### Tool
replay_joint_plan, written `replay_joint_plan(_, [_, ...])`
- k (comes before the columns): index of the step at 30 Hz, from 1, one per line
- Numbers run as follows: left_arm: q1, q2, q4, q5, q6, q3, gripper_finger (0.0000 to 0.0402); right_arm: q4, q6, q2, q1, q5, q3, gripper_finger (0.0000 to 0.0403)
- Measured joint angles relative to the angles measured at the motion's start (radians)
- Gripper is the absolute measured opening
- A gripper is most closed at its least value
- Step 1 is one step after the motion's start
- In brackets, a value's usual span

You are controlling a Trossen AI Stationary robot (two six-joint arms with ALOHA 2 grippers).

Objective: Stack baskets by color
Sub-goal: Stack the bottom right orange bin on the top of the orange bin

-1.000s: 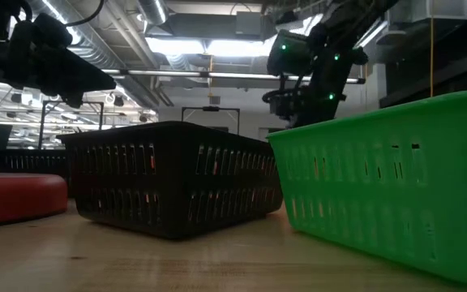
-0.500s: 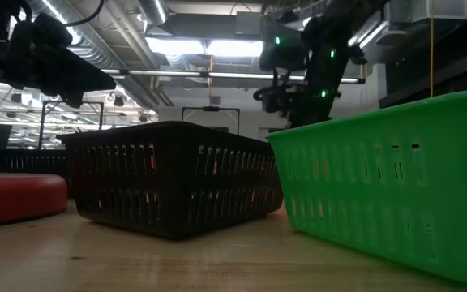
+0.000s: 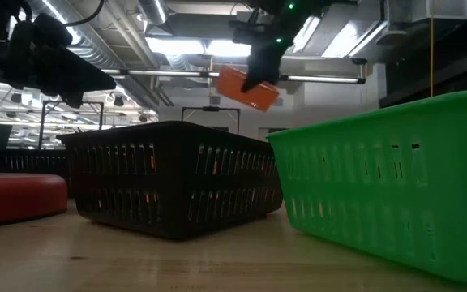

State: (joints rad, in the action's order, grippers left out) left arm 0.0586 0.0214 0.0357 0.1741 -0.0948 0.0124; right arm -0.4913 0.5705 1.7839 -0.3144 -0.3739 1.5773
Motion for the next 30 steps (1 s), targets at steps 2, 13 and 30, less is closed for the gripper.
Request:
replay_joint_plan(2, [0.0, 0.0, 0.0, 0.0, 0.0, 0.0, 0.0064, 0.062, -0.057, 0.004, -0.085, 0.127, 0.02, 0.0002])
replay_joint_plan(13, [0.0, 0.0, 0.001, 0.0, 0.001, 0.0, 0.0064, 0.093, -0.178, 0.047, -0.227, 0.34, 0.021, 0.0001])
replay_joint_plan(30, [0.0, 0.0, 0.001, 0.0, 0.0, 0.0, 0.0064, -0.017, -0.174, 0.211, -0.211, 0.35, 0.019, 0.0])
